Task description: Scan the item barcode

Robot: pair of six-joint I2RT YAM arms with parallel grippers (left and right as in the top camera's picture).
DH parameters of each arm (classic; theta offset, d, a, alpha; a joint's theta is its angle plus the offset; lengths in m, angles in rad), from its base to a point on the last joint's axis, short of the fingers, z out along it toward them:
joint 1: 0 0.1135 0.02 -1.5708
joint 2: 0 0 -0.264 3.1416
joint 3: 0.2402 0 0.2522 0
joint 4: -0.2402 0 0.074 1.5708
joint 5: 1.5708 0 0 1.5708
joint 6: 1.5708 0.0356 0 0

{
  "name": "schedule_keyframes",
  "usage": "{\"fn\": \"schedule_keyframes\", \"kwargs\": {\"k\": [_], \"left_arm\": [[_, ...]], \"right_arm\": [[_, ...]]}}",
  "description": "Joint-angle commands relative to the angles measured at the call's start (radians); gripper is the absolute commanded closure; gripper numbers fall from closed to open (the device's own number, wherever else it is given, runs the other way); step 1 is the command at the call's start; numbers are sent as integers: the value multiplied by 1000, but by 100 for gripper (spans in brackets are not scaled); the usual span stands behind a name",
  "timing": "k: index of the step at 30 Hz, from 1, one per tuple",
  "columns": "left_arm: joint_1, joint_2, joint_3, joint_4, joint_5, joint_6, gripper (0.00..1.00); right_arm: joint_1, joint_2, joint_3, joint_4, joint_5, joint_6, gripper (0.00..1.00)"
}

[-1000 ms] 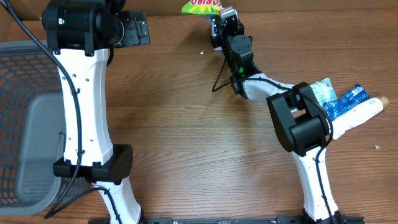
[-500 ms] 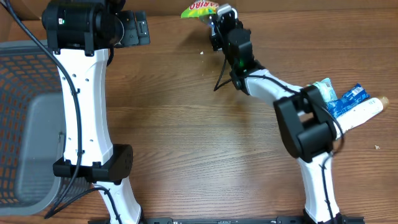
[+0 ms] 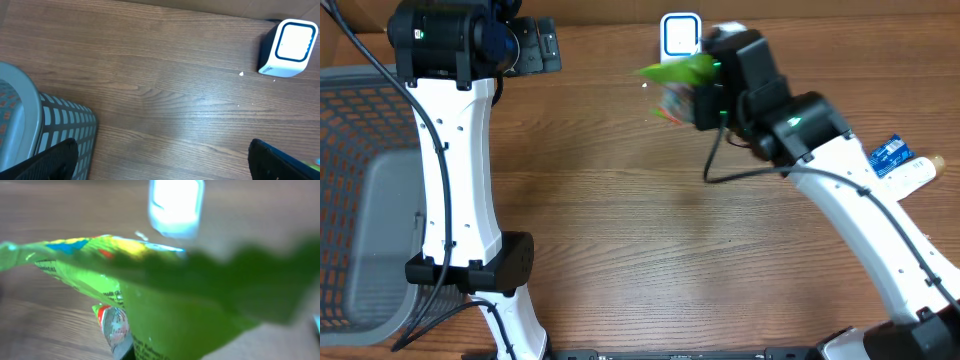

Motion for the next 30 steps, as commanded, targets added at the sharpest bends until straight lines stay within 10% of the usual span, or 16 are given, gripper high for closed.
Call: {"fn": "schedule_keyframes", "kwargs": {"k": [1,12,14,19,30], "left_arm": [[0,1,9,1,-3,19,0],[0,1,9,1,-3,19,0],[0,1,9,1,-3,19,1],[0,1,9,2,-3,19,1],[0,1,9,2,-3,19,0]], "right_arm": [[-167,1,4,-121,11,298,96],[-776,5,-107,-209,-152,569,93],[-837,5,-144,-195,-217,581,82],[-920,5,-181,-185,-313,547,12],[-880,-158,-88,-223,-840,13,0]]}}
